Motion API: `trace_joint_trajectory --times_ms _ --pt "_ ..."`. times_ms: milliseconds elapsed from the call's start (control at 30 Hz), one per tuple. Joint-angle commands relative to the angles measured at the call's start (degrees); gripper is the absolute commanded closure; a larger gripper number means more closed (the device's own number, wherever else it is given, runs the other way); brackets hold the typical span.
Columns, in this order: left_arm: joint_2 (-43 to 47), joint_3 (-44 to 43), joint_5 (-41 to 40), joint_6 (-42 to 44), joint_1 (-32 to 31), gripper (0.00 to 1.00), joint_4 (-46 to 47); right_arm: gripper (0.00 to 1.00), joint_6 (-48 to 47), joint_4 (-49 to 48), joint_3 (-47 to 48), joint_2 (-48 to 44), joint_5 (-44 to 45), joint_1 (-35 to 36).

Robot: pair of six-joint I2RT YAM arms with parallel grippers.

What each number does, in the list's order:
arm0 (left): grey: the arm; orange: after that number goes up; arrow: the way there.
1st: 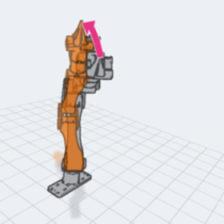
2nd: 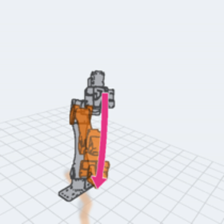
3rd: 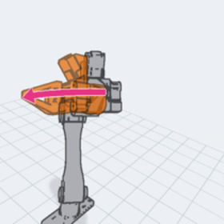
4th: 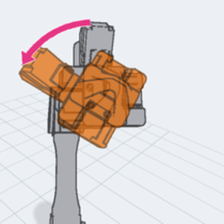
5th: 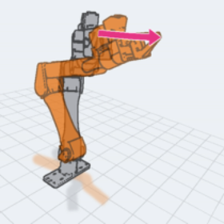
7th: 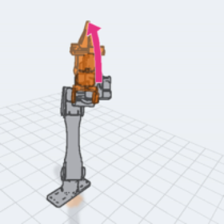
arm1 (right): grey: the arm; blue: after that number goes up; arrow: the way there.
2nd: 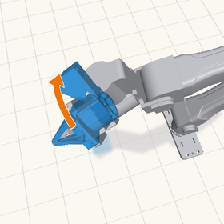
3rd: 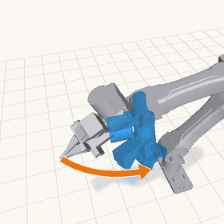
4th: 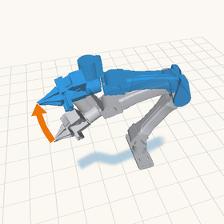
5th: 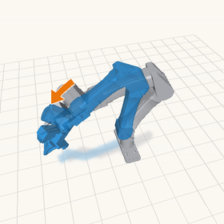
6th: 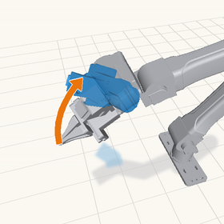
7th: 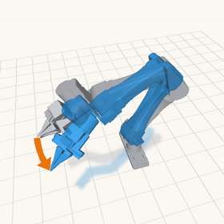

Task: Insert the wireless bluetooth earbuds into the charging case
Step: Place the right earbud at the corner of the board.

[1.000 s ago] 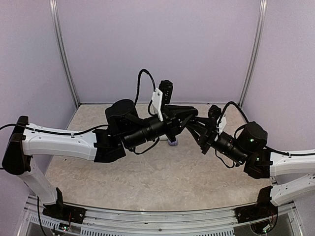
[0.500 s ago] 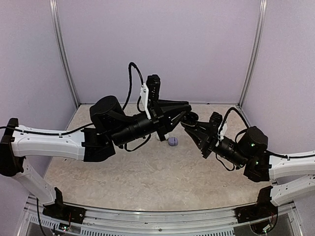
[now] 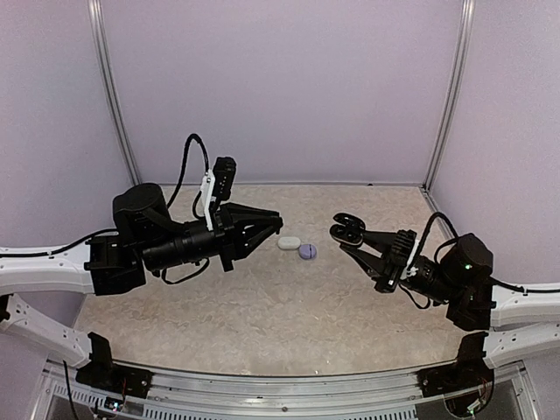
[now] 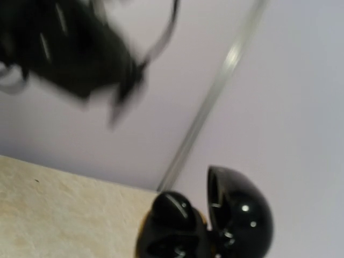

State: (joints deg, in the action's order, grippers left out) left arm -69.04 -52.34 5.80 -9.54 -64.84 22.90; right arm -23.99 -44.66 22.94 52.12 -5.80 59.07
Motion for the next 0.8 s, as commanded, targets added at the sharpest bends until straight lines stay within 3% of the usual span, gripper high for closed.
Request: trace_joint_trajectory --times_ms 0,200,300,500,633,767 --pt "4.56 4.94 -3.10 -7.28 1.94 1.00 -14.57 1.00 -8.57 5.50 1.69 -2.61 -7.78 0.69" --pt "6.54 8.32 -3.14 -12.60 3.14 1.00 -22.67 1.00 -14.51 16.17 6.67 -3.35 -9.89 1.80" --pt "8.15 10.87 -0.62 -11.71 2.08 1.00 -17.18 1.00 -16.05 17.44 7.11 -3.49 -10.08 2.19" --pt "10.18 11.98 -5.03 -7.22 0.02 1.00 -11.19 1.00 -16.70 17.33 7.19 -3.10 -10.22 2.40" --pt "3.79 6.75 -8.45 -9.94 2.19 1.00 -21.71 1.00 -15.24 18.45 7.87 -3.52 -9.54 2.46" --pt "-5.00 -0.39 -5.50 -13.90 3.81 1.00 -42.02 1.00 -13.61 22.96 9.15 -4.59 -8.27 2.44"
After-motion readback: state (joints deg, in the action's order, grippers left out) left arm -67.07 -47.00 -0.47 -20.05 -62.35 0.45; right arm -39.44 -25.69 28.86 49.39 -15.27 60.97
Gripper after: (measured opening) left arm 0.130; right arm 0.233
